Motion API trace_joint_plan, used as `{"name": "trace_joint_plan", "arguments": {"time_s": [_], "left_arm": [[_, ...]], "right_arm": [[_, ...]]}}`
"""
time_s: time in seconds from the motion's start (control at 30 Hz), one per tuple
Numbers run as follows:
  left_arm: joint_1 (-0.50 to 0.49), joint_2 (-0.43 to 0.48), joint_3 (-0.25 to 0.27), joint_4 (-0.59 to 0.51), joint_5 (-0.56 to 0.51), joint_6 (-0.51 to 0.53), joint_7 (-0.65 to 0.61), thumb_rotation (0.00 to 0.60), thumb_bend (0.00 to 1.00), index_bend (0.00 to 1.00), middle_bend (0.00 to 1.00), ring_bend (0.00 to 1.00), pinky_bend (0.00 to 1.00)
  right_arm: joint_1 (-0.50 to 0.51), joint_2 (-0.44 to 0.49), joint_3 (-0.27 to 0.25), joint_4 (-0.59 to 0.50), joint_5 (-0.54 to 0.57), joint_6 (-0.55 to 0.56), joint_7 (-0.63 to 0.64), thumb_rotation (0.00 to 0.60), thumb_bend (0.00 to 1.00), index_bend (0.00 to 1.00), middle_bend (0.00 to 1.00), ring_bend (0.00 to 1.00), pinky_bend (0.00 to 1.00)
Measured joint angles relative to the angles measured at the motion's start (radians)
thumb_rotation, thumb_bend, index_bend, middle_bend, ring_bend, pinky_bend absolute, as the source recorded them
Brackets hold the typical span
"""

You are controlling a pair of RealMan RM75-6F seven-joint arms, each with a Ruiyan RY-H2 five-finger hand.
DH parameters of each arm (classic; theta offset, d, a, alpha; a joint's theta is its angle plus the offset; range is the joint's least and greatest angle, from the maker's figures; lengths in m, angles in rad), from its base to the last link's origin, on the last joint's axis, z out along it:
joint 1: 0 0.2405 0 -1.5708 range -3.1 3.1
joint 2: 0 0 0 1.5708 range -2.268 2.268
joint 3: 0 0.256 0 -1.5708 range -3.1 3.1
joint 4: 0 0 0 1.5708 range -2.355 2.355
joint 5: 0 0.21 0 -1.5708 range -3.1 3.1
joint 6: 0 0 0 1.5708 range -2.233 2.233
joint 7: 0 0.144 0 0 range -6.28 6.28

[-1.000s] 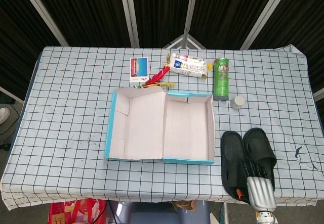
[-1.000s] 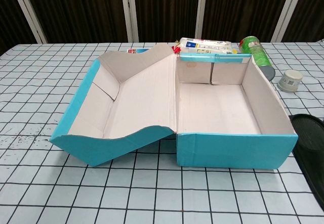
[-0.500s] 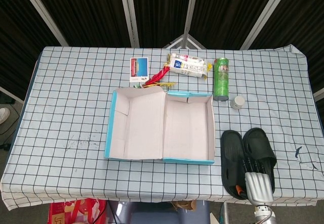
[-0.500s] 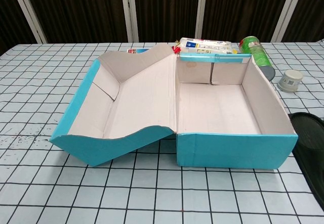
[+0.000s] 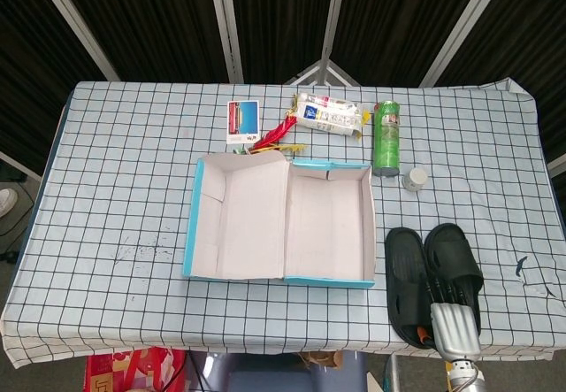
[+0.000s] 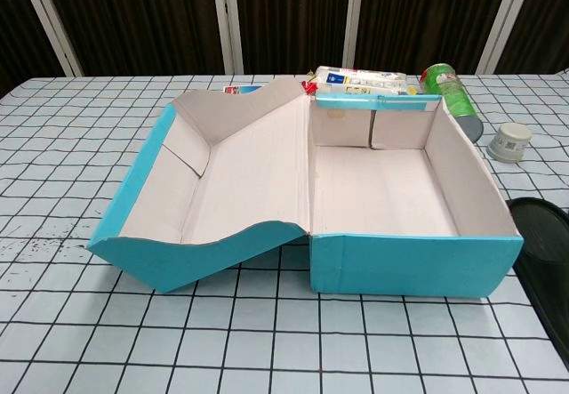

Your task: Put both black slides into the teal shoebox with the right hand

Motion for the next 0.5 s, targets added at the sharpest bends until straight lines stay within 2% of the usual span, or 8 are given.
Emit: {"name": "trace_joint_plan", "arguments": {"time_s": [0.27, 0.5], "left_arm": [[-0.001, 0.001, 0.000, -0.001, -0.003, -0.003, 0.000, 0.600, 0.37, 0.11, 0.05, 0.00, 0.09], [0.001, 0.002, -0.003, -0.003, -0.008, -0.001, -0.003, 0.600, 0.37, 0.11, 0.05, 0.00, 0.09]], "right_arm": [[0.028, -0.012, 0.006, 0.002, 0.023, -0.033, -0.032, 0.600, 0.26, 0.01, 0.05, 0.00, 0.07], [0.057, -0.011, 0.023, -0.016, 0.031, -0.046, -0.047, 0.600, 0.26, 0.24, 0.23, 0.07, 0.06]]}}
